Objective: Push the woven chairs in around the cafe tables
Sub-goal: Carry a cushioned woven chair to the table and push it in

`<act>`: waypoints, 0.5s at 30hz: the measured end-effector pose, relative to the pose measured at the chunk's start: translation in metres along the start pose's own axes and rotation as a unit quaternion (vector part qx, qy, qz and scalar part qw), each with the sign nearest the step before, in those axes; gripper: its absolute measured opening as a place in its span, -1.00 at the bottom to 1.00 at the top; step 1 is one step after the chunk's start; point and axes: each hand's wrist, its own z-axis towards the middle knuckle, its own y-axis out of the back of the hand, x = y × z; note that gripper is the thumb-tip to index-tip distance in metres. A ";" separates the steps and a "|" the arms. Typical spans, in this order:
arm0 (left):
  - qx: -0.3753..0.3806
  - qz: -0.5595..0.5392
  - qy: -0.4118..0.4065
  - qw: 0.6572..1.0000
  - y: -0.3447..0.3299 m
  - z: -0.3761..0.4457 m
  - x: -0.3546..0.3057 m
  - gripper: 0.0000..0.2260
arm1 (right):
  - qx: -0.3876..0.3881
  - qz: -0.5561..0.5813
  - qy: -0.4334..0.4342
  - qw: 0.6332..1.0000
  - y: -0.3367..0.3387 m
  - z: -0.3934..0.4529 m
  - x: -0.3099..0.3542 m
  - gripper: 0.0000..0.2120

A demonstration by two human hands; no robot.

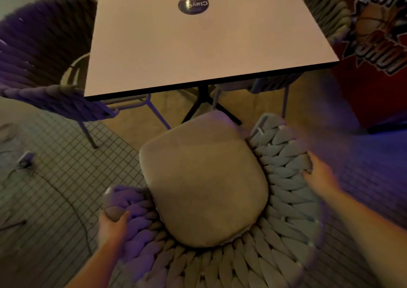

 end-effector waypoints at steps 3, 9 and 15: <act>0.002 0.016 -0.010 1.000 -0.001 0.004 0.005 -0.52 | -0.007 -0.010 -0.013 1.000 -0.001 0.002 -0.003 -0.37; 0.013 0.037 -0.025 0.999 0.006 0.008 0.000 -0.54 | -0.015 0.013 -0.036 0.999 -0.004 -0.007 -0.003 -0.37; 0.035 0.065 -0.045 0.996 0.006 0.030 -0.021 -0.60 | -0.036 0.029 -0.072 0.996 -0.010 -0.032 -0.012 -0.40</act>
